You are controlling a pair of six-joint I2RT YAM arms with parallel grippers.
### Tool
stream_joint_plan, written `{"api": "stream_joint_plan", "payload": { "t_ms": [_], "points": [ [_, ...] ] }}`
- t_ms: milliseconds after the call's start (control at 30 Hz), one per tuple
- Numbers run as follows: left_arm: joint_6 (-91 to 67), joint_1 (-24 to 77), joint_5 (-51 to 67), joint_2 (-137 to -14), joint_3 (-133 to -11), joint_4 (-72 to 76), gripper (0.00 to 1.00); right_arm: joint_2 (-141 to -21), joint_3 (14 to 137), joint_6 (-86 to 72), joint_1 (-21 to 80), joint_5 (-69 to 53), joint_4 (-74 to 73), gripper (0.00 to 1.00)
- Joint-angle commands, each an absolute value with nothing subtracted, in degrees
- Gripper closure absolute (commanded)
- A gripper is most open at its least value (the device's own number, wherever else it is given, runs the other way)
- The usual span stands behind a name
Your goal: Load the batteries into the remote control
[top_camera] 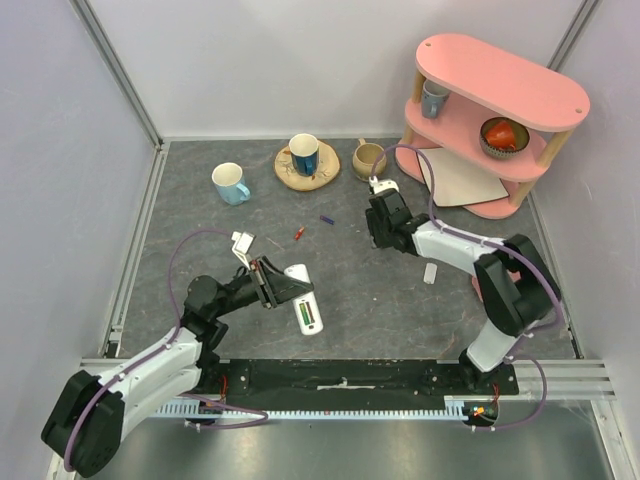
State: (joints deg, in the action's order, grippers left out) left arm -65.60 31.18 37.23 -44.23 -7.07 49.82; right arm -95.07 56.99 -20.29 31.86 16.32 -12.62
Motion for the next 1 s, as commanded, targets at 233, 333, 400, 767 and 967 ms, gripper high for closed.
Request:
{"api": "stream_joint_plan", "payload": {
  "t_ms": [233, 333, 400, 767, 967],
  "points": [
    [-67.68, 30.41, 40.87, -45.97, -8.08, 57.83, 0.98, -103.44, 62.23, -17.32, 31.03, 14.94, -8.09, 0.50],
    [-67.68, 30.06, 41.22, -45.97, -8.17, 57.40, 0.98, -104.68, 62.67, -17.40, 30.85, 15.29, -8.17, 0.53],
    [-67.59, 29.80, 41.22, -45.88, -8.09, 57.22, 0.98, -105.38, 62.67, -17.49, 30.67, 15.47, -8.17, 0.54],
    [-67.76, 29.36, 41.40, -45.61, -7.91, 57.04, 0.98, -105.56, 61.35, -17.75, 29.71, 14.77, -8.53, 0.69],
    [-67.76, 29.36, 41.40, -44.39, -7.73, 56.43, 0.98, -104.76, 58.27, -17.93, 29.53, 13.19, -8.00, 0.76]
  ]
}}
